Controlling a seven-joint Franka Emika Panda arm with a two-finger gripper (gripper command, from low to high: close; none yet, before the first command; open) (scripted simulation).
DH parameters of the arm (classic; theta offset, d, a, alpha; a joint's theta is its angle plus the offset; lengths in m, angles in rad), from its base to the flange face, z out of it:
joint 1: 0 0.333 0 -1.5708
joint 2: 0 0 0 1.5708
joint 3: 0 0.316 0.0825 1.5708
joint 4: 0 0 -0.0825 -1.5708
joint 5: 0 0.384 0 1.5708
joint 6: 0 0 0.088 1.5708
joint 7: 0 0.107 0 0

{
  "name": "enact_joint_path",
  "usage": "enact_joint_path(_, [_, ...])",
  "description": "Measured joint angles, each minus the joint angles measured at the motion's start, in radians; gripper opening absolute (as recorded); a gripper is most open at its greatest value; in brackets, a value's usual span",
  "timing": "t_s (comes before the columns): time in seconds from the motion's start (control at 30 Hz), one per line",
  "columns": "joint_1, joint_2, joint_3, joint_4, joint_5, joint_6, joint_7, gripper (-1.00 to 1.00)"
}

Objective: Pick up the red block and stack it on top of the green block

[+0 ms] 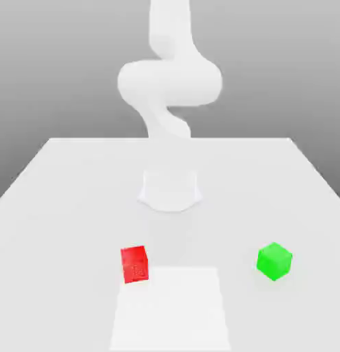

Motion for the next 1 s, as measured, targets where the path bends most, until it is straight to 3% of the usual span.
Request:
enact_joint_path(0.53, [-0.031,0.511,-0.171,-0.522,-0.075,0.408,-0.322,0.0])
enact_joint_path(0.63, [-0.021,0.707,-0.183,-0.559,0.004,0.559,-0.425,0.0])
enact_joint_path(0.77, [-0.093,0.871,-0.082,-0.546,0.135,0.694,-0.527,0.0])
enact_joint_path(0.8, [-0.119,0.903,-0.053,-0.542,0.149,0.721,-0.538,-1.0])
enact_joint_path(1.0, [-0.134,0.919,-0.037,-0.54,0.153,0.734,-0.541,-1.0])
